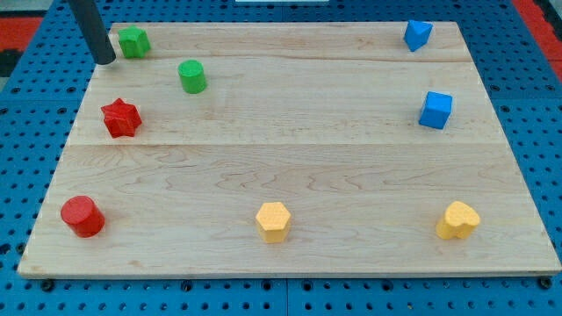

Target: Slide green star slightly right

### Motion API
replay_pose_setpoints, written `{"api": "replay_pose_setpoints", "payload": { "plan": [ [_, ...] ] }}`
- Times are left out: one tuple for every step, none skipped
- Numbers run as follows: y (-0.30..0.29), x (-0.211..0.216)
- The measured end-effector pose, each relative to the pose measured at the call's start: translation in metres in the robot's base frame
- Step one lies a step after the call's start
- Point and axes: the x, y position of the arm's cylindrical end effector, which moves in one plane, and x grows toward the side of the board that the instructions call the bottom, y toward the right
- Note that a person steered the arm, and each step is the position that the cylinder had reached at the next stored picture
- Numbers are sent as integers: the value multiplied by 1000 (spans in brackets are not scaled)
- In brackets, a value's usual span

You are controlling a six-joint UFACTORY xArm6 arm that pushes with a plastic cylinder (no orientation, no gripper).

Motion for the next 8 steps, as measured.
{"api": "replay_pose_setpoints", "payload": {
  "plan": [
    [-2, -38],
    [-2, -43],
    [3, -43],
    [37, -43],
    [59, -43],
    [87, -43],
    [109, -43],
    [109, -43]
  ]
}}
